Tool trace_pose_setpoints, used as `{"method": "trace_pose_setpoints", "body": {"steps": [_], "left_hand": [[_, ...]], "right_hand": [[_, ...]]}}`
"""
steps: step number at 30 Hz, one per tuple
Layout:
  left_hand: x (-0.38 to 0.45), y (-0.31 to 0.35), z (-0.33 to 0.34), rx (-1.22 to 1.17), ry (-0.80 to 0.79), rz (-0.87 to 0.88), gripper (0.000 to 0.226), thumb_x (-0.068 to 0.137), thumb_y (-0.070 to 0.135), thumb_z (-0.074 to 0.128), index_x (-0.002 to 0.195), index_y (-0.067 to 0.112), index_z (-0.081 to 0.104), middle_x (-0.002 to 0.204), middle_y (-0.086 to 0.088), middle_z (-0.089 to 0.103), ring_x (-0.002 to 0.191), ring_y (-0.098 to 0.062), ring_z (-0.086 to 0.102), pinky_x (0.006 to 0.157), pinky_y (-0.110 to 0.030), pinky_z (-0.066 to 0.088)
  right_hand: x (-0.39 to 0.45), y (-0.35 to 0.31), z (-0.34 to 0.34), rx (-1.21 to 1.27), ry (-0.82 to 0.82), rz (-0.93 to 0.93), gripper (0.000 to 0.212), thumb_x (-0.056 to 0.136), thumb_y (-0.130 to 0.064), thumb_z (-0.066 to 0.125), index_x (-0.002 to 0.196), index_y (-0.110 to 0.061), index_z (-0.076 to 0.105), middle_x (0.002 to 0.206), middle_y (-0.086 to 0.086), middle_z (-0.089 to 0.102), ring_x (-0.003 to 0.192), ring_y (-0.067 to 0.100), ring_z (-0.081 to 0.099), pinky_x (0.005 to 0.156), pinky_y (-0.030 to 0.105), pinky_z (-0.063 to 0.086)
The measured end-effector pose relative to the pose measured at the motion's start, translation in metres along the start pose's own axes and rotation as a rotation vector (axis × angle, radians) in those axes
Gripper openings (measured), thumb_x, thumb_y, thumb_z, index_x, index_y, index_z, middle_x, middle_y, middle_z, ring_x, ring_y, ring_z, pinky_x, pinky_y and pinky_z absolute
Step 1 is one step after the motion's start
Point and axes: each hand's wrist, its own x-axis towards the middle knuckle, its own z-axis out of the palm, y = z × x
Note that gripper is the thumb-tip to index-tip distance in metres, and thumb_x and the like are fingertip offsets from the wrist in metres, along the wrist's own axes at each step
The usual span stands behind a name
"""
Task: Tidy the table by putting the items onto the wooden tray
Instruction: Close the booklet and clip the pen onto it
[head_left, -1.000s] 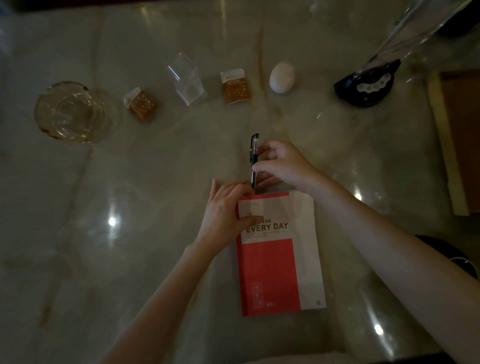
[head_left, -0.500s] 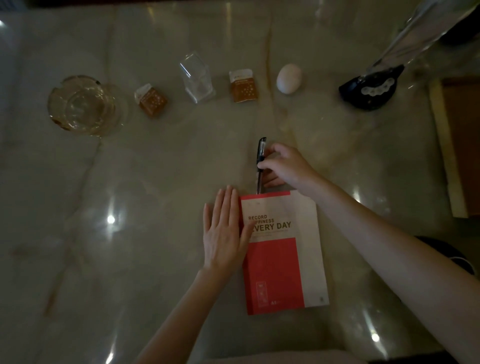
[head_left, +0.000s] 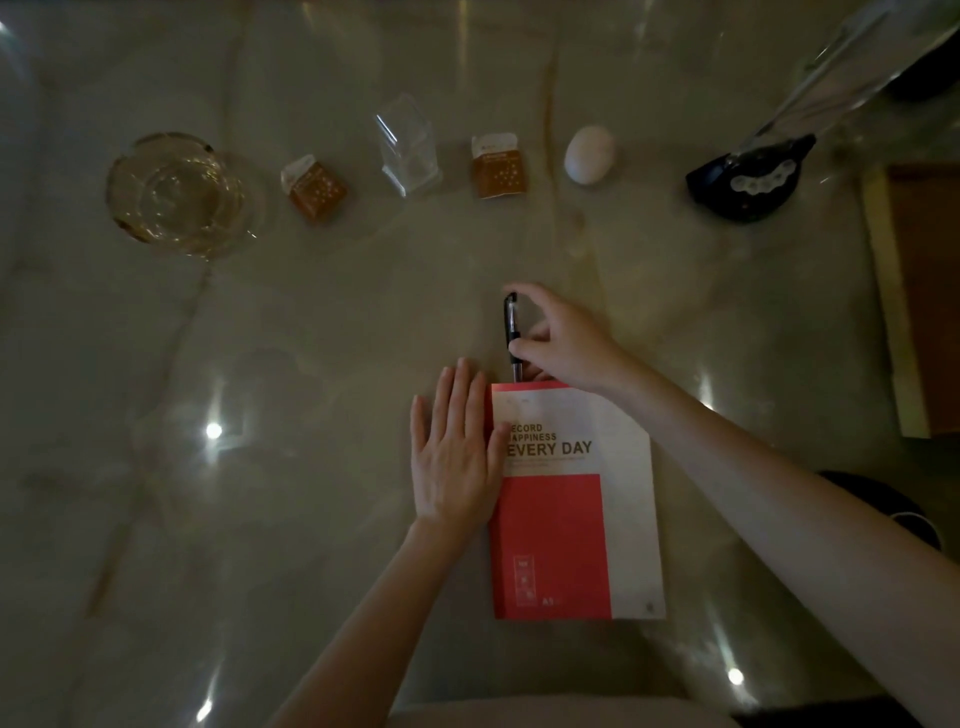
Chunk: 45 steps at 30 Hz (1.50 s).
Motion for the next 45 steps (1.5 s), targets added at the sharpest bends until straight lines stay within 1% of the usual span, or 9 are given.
{"method": "trace_pose_setpoints", "body": {"steps": [6, 15, 19, 23, 25, 30, 33, 38, 45], "left_hand": [[0.001, 0.001, 0.001, 0.007, 0.015, -0.004, 0.060, 0.093, 0.048, 0.005, 0.138, 0.015, 0.026, 0.152, -0.004, 0.024, 0.139, -0.012, 0.009, 0.112, -0.040, 0.004], [0.000, 0.000, 0.000, -0.019, 0.017, -0.007, 0.056, 0.092, 0.044, 0.017, 0.138, 0.014, 0.029, 0.152, -0.004, 0.024, 0.140, -0.013, 0.009, 0.112, -0.039, 0.002], [0.000, 0.000, 0.001, -0.025, 0.021, -0.008, 0.056, 0.092, 0.044, 0.017, 0.138, 0.014, 0.030, 0.152, -0.004, 0.024, 0.140, -0.014, 0.011, 0.113, -0.039, 0.003], [0.000, 0.000, 0.002, -0.040, 0.032, -0.008, 0.054, 0.093, 0.043, 0.020, 0.137, 0.013, 0.031, 0.151, -0.004, 0.026, 0.140, -0.016, 0.013, 0.113, -0.040, 0.005], [0.000, 0.000, 0.002, -0.032, 0.034, -0.008, 0.055, 0.093, 0.043, 0.020, 0.137, 0.013, 0.031, 0.151, -0.005, 0.027, 0.140, -0.017, 0.014, 0.113, -0.041, 0.006], [0.001, 0.000, 0.002, -0.034, 0.026, -0.010, 0.057, 0.092, 0.045, 0.017, 0.137, 0.013, 0.031, 0.152, -0.004, 0.025, 0.140, -0.016, 0.013, 0.113, -0.040, 0.003], [0.000, 0.000, 0.002, -0.027, 0.026, -0.008, 0.058, 0.092, 0.044, 0.017, 0.137, 0.013, 0.031, 0.151, -0.005, 0.025, 0.141, -0.016, 0.013, 0.113, -0.040, 0.004], [0.000, 0.000, 0.001, -0.019, 0.027, -0.001, 0.057, 0.092, 0.042, 0.018, 0.138, 0.012, 0.031, 0.152, -0.005, 0.025, 0.141, -0.017, 0.014, 0.112, -0.040, 0.003], [-0.002, -0.001, 0.000, -0.040, 0.012, 0.022, 0.061, 0.090, 0.044, 0.011, 0.142, 0.014, 0.024, 0.154, -0.002, 0.017, 0.137, -0.007, -0.003, 0.113, -0.038, -0.004]], "right_hand": [[-0.007, -0.002, -0.003, -0.046, -0.020, -0.008, 0.043, 0.085, -0.013, 0.063, 0.124, -0.021, 0.048, 0.082, 0.019, 0.072, 0.075, 0.035, 0.068, 0.073, 0.041, 0.055], [-0.001, 0.000, -0.004, 0.073, -0.028, 0.079, 0.026, 0.090, -0.009, 0.055, 0.115, -0.017, 0.055, 0.079, 0.004, 0.065, 0.052, 0.012, 0.063, 0.044, 0.016, 0.050], [0.001, 0.002, -0.004, 0.145, -0.032, 0.152, 0.023, 0.087, -0.005, 0.057, 0.105, -0.020, 0.056, 0.083, 0.006, 0.065, 0.055, 0.015, 0.064, 0.049, 0.022, 0.052], [0.002, 0.003, -0.006, 0.146, -0.053, 0.176, 0.023, 0.078, -0.002, 0.066, 0.096, -0.016, 0.060, 0.076, 0.006, 0.067, 0.057, 0.015, 0.066, 0.052, 0.024, 0.053], [0.003, 0.004, -0.005, 0.123, -0.072, 0.158, 0.025, 0.075, -0.002, 0.069, 0.095, -0.015, 0.063, 0.077, 0.008, 0.069, 0.060, 0.015, 0.065, 0.060, 0.027, 0.053], [0.002, 0.007, -0.002, 0.049, -0.056, 0.095, 0.029, 0.074, -0.004, 0.071, 0.102, -0.012, 0.067, 0.084, 0.002, 0.065, 0.074, 0.012, 0.061, 0.065, 0.018, 0.048], [0.000, 0.009, 0.000, -0.053, -0.040, 0.022, 0.031, 0.074, -0.008, 0.072, 0.105, -0.013, 0.067, 0.086, -0.002, 0.061, 0.083, 0.013, 0.057, 0.076, 0.023, 0.045], [-0.007, 0.011, 0.006, -0.171, 0.029, -0.063, 0.037, 0.079, -0.013, 0.068, 0.115, -0.014, 0.058, 0.093, 0.000, 0.058, 0.083, 0.016, 0.057, 0.081, 0.031, 0.049], [-0.023, 0.008, 0.005, -0.283, 0.101, -0.142, 0.032, 0.088, -0.016, 0.057, 0.120, -0.014, 0.053, 0.095, 0.001, 0.061, 0.082, 0.015, 0.057, 0.079, 0.031, 0.050]]}}
